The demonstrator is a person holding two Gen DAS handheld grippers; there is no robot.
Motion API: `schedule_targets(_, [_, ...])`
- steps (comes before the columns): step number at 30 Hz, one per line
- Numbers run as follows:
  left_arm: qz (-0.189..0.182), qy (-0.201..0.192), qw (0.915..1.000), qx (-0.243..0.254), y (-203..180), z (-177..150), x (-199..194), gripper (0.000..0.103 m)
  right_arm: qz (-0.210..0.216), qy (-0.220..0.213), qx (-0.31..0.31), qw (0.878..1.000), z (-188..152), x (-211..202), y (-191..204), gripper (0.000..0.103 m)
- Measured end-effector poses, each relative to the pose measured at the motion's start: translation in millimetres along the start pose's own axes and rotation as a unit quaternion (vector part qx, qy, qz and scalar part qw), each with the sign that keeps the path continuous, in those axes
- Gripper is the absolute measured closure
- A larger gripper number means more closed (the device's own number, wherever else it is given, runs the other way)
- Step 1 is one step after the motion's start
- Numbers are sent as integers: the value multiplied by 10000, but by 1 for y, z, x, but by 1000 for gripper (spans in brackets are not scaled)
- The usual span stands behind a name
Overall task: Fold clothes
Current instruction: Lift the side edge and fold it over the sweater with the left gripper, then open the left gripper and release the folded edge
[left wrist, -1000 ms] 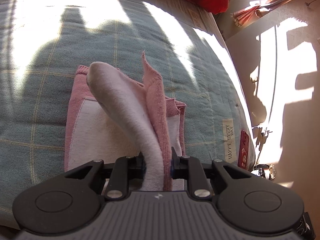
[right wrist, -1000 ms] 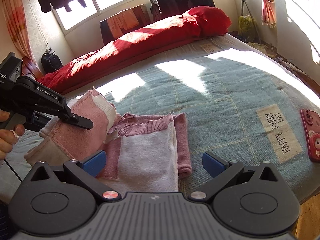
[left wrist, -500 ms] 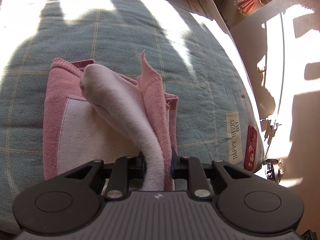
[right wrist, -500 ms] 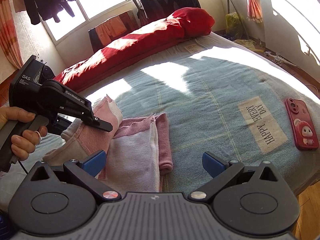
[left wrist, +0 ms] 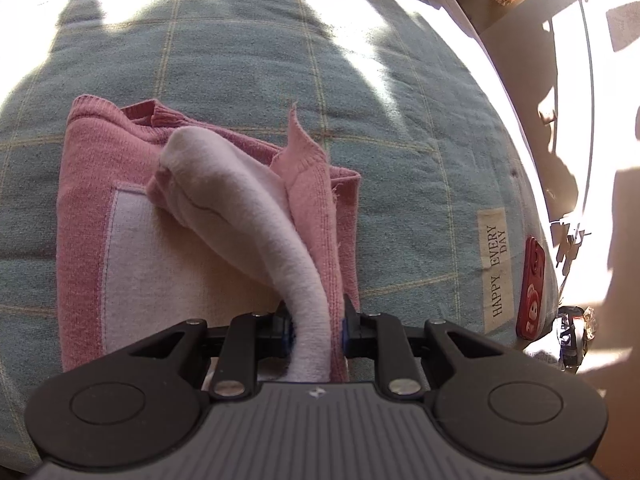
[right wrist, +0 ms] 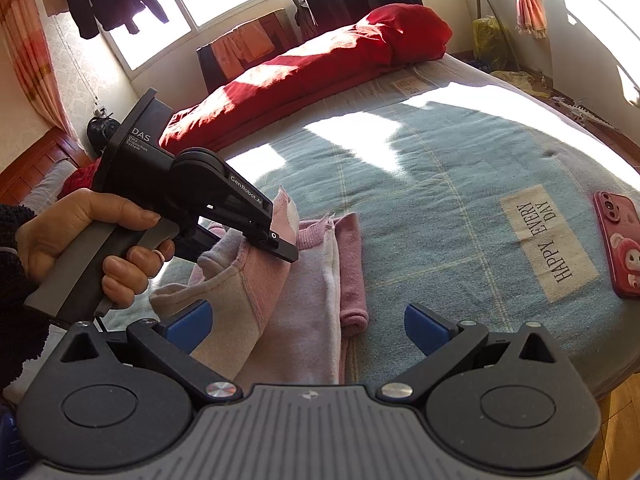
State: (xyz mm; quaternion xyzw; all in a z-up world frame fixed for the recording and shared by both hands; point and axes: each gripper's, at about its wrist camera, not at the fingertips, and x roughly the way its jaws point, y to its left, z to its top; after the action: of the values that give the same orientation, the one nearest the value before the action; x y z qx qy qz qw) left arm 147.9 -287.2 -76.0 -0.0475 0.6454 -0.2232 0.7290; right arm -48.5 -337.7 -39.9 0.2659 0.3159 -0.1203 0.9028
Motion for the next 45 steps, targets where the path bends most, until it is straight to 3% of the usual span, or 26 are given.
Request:
schedule_targets(10, [271, 23, 9995, -141, -9, 5, 31, 83, -83, 5, 146, 9999, -4, -3, -8, 0])
schedule_targets(16, [237, 26, 9997, -26, -19, 5, 41, 63, -154, 55, 177, 9997, -7, -4, -11, 0])
schedule_targets(24, [-344, -145, 9992, 126, -17, 5, 12, 60, -214, 58, 195, 9996, -8, -5, -12, 0])
schedule_targets(29, [-335, -454, 9948, 852, -4, -3, -19, 56, -246, 44, 221, 9994, -8, -5, -14, 0])
schedule_targets(36, [171, -546, 9762, 2091, 30, -44, -42, 50, 77, -128, 370, 9992, -5, -3, -19, 1])
schedule_targets(39, [360, -892, 9569, 2742, 41, -72, -58, 48, 156, -256, 411, 9987, -3, -1, -16, 1])
schedule_targets(43, [471, -1426, 9210, 3593, 49, -109, -75, 38, 128, -391, 281, 9988, -1, 4, -4, 1])
schedule_targets(45, [231, -1582, 9137, 3736, 50, -115, -78, 38, 132, -368, 209, 9990, 0, 7, 4, 0])
